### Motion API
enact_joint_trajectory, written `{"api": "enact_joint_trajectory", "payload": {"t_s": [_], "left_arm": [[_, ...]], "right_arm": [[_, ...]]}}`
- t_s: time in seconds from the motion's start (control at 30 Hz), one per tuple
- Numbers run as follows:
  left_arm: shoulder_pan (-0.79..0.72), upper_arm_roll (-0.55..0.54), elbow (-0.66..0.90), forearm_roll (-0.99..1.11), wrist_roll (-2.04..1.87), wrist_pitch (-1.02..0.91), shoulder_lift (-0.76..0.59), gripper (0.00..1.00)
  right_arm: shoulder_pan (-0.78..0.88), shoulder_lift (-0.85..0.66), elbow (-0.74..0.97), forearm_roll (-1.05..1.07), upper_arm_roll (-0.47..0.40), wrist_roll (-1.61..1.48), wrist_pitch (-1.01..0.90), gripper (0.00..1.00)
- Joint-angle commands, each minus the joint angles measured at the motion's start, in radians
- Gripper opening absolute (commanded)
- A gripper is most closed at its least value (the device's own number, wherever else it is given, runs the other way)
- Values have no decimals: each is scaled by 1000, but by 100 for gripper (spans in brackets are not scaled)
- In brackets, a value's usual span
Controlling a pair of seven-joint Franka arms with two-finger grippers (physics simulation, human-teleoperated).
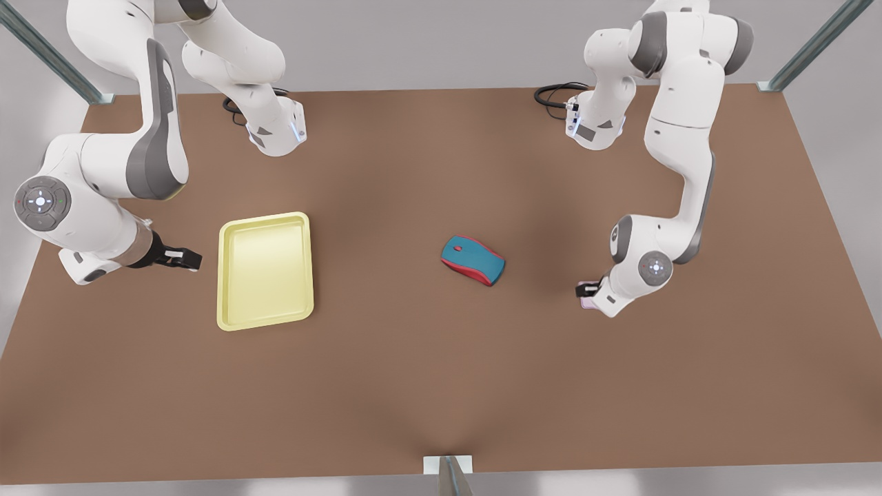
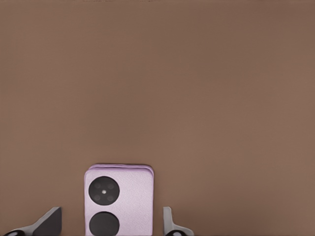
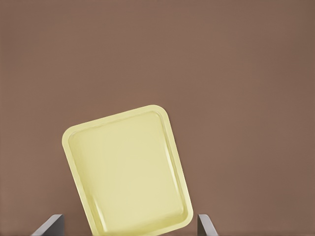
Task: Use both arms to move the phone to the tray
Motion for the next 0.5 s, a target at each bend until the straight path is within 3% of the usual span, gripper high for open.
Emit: {"api": "enact_joint_trajectory", "payload": {"t_s": [0.0,0.47], "left_arm": [[3,0,3,0,3,44,14,100],[0,0,3,0,3,49,60,100]], "right_arm": [[0,-1,0,1,0,14,-2,100],[4,7,3,2,0,14,4,100]]}}
